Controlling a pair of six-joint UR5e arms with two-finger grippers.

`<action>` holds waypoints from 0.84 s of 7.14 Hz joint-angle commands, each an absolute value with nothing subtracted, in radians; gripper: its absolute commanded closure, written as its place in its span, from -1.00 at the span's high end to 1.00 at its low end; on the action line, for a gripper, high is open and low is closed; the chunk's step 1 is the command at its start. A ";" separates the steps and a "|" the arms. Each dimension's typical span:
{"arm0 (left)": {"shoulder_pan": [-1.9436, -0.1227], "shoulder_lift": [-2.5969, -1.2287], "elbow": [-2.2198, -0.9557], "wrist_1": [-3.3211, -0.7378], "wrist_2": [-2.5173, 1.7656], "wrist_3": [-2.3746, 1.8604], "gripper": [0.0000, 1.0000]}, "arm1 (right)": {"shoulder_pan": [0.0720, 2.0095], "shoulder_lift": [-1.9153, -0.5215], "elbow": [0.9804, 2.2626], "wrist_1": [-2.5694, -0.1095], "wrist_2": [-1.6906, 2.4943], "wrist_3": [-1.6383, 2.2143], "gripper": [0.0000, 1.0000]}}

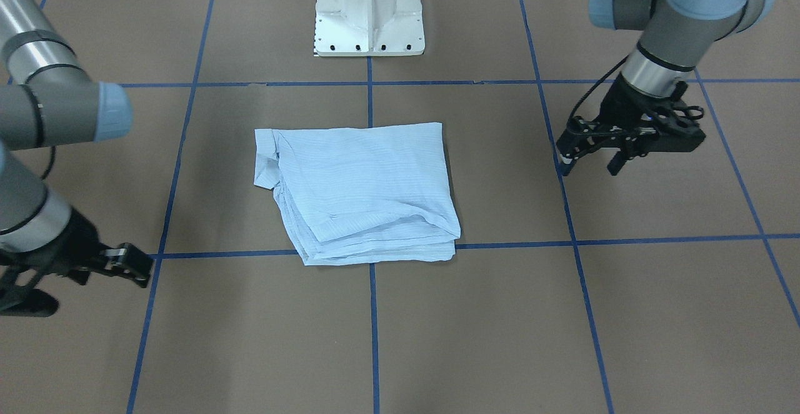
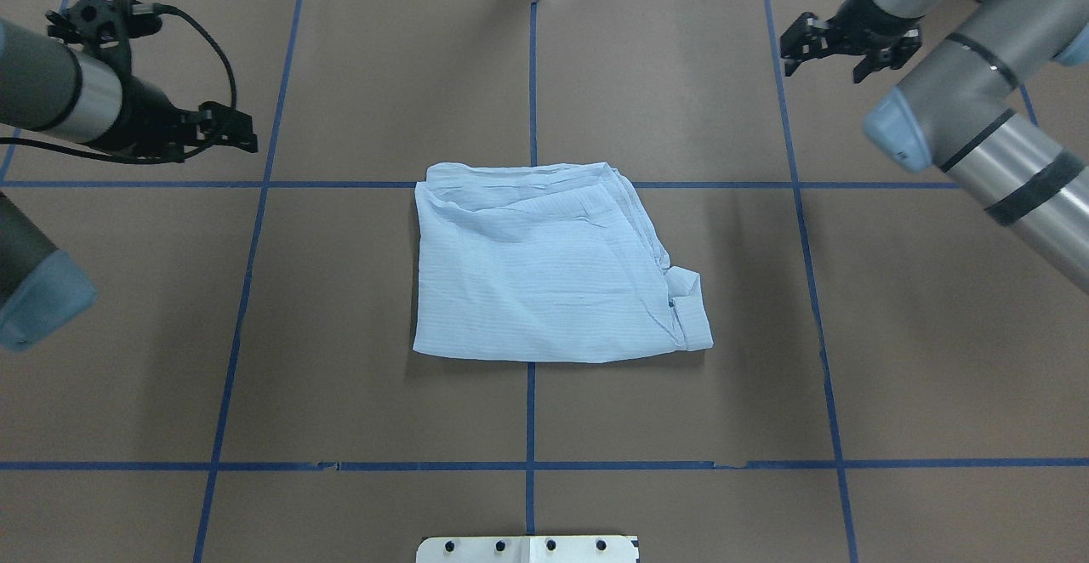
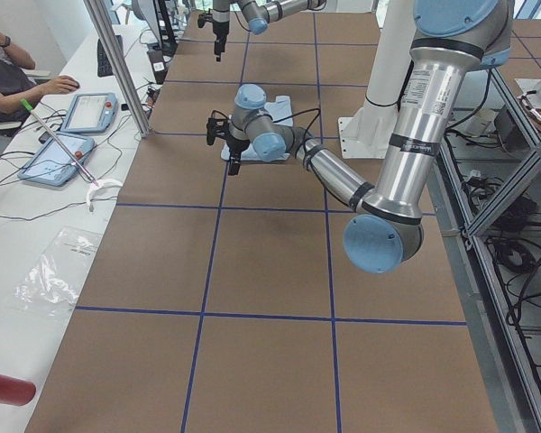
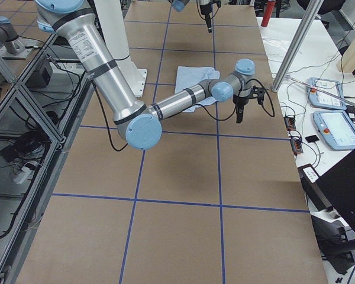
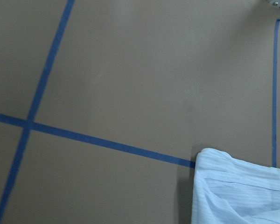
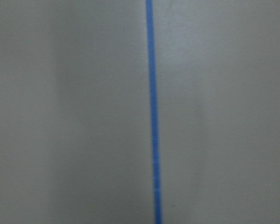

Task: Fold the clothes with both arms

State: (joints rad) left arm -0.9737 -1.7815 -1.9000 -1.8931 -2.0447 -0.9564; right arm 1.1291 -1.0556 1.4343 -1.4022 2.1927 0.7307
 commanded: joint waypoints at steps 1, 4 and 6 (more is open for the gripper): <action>-1.128 -1.662 -1.894 -1.893 -2.092 -0.626 1.00 | 1.267 -1.184 1.439 -1.430 2.287 0.426 1.00; -1.308 -1.571 -1.815 -1.896 -2.200 -0.213 1.00 | 1.391 -1.311 1.443 -1.431 2.361 0.185 1.00; -1.358 -1.516 -1.773 -1.898 -2.213 -0.167 1.00 | 1.404 -1.409 1.497 -1.424 2.364 0.164 1.00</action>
